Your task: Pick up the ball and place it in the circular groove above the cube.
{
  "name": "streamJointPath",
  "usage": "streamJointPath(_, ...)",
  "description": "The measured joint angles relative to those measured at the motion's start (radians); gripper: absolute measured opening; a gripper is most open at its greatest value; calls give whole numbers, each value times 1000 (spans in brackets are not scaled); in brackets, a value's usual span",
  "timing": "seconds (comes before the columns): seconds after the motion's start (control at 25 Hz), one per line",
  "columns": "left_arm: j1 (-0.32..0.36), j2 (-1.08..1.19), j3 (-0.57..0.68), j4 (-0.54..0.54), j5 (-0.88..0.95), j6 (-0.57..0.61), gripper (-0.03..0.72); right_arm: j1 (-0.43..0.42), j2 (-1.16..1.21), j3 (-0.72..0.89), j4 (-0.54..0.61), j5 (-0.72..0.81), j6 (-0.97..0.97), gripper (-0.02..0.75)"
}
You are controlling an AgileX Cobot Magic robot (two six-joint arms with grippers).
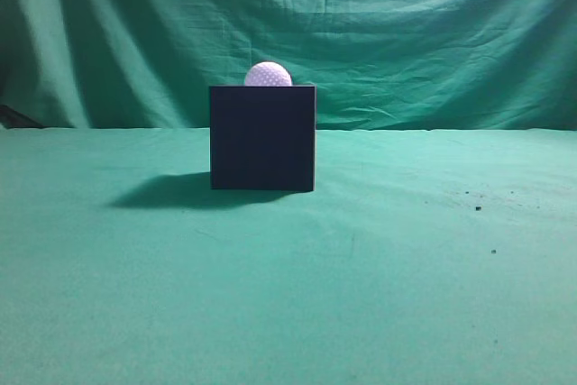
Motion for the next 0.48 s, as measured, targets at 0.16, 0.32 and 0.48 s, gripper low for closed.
streamJointPath(0.16,0,0,0,0,0,0,0,0,-159,54,23,85,0,0)
streamJointPath(0.32,0,0,0,0,0,0,0,0,-265,60,-19,149,0,0)
streamJointPath(0.48,0,0,0,0,0,0,0,0,-359,60,-58,152,-15,0)
